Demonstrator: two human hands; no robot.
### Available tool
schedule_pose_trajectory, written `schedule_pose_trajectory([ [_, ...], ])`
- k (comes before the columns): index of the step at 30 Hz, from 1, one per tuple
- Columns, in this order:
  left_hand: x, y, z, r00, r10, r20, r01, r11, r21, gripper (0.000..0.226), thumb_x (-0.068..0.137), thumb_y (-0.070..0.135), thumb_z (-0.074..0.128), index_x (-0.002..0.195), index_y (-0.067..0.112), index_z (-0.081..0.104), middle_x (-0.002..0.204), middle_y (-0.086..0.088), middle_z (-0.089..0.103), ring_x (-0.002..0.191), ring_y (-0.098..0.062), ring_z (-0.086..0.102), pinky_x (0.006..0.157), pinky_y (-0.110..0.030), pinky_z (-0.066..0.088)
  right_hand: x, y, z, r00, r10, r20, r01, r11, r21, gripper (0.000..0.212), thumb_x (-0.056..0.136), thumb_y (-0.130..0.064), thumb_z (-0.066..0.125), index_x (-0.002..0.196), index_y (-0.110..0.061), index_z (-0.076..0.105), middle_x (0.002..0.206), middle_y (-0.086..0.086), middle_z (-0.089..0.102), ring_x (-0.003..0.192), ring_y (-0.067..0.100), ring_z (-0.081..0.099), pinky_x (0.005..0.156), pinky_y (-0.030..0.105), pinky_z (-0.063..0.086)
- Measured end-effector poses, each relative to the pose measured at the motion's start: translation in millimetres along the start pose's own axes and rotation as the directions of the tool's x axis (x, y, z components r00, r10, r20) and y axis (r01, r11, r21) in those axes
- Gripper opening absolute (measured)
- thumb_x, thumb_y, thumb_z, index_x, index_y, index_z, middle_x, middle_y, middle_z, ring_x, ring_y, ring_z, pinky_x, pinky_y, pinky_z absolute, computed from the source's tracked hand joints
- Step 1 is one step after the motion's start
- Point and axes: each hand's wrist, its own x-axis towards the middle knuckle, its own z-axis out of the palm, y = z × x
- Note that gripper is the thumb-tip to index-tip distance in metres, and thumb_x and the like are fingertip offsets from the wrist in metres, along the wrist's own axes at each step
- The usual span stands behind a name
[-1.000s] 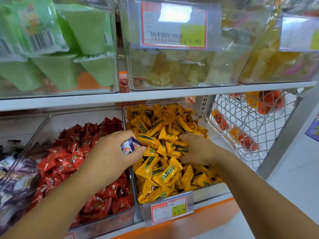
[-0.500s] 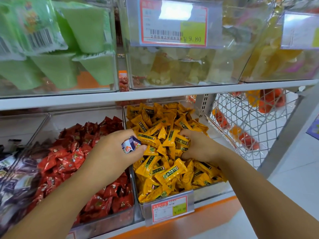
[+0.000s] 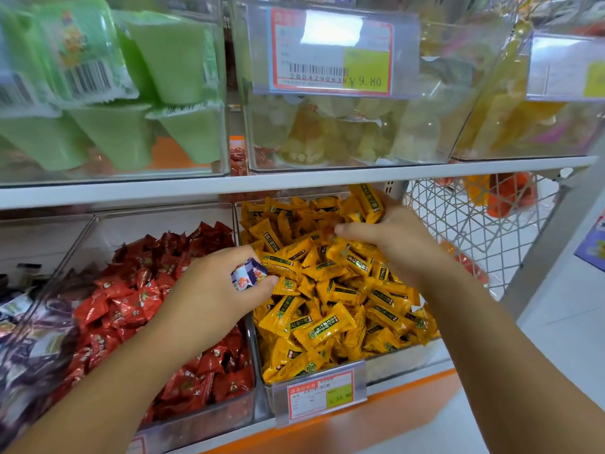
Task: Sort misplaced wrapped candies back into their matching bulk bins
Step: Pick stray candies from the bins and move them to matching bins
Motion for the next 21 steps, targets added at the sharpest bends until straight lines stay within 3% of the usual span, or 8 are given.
schedule_pose_trajectory([
  [3,-1,1,-1,1.0,-0.004,0.006,0.004,1.0,-0.013,0.03,0.083,0.043,0.066,0.07,0.02,0.054,0.069,0.009,0.054,0.053,-0.006,0.044,0.05,-0.018,0.034,-3,3,19,0.98,0.029,0.195,-0.027,1.0,-0.015,0.043,0.079,-0.001,0.072,0.117,-0.013,0.059,0.1,0.005,0.074,0.095,0.019,0.07,0.081,0.032,0.057],
  [5,-1,0,-1,1.0,-0.006,0.011,0.006,1.0,-0.026,0.029,0.084,0.043,0.066,0.07,0.021,0.054,0.069,0.01,0.053,0.053,-0.005,0.044,0.052,-0.017,0.035,-5,5,21,0.971,0.031,0.238,-0.019,0.999,-0.051,0.044,0.082,0.005,0.067,0.117,-0.02,0.058,0.103,0.0,0.074,0.097,0.014,0.069,0.073,0.024,0.056],
  [9,-1,-1,-2,1.0,-0.005,0.017,0.006,1.0,-0.012,0.029,0.084,0.044,0.065,0.072,0.021,0.054,0.074,0.008,0.054,0.054,-0.005,0.044,0.053,-0.018,0.035,-5,1,4,0.989,0.003,0.146,0.028,0.978,-0.208,0.049,0.08,0.002,0.071,0.111,-0.034,0.059,0.106,-0.007,0.071,0.1,0.008,0.065,0.077,0.014,0.052],
  [13,-1,-2,-3,1.0,-0.006,0.03,0.006,1.0,0.0,0.029,0.084,0.047,0.063,0.074,0.021,0.054,0.075,0.007,0.055,0.054,-0.005,0.045,0.052,-0.02,0.035,-11,-1,5,0.996,-0.088,0.013,0.085,0.897,-0.435,0.03,0.087,-0.012,0.067,0.102,-0.037,0.061,0.102,-0.014,0.066,0.094,-0.001,0.062,0.073,0.009,0.047],
  [15,-1,-2,-3,0.999,-0.01,0.03,0.01,1.0,0.005,0.029,0.083,0.048,0.063,0.075,0.022,0.055,0.076,0.006,0.056,0.054,-0.006,0.045,0.05,-0.021,0.034,-14,0,17,0.983,-0.18,0.033,0.165,0.798,-0.579,0.019,0.091,-0.025,0.063,0.106,-0.035,0.065,0.104,-0.019,0.065,0.094,-0.004,0.058,0.08,0.014,0.044],
  [19,-1,-1,-3,1.0,-0.018,0.024,0.018,1.0,-0.019,0.026,0.082,0.047,0.065,0.075,0.024,0.056,0.075,0.005,0.057,0.054,-0.006,0.046,0.051,-0.02,0.036,-12,16,50,0.974,-0.178,0.141,0.217,0.551,-0.806,0.044,0.094,-0.048,0.051,0.135,-0.034,0.051,0.132,-0.003,0.051,0.126,0.015,0.039,0.104,0.031,0.033],
  [21,-2,0,-4,1.0,-0.018,0.018,0.018,0.999,-0.034,0.025,0.082,0.046,0.066,0.075,0.025,0.056,0.073,0.005,0.057,0.054,-0.006,0.046,0.052,-0.019,0.036,-10,22,63,0.976,-0.193,0.104,0.186,0.477,-0.859,0.044,0.092,-0.051,0.052,0.133,-0.036,0.053,0.129,0.001,0.047,0.125,0.022,0.034,0.105,0.036,0.032],
])
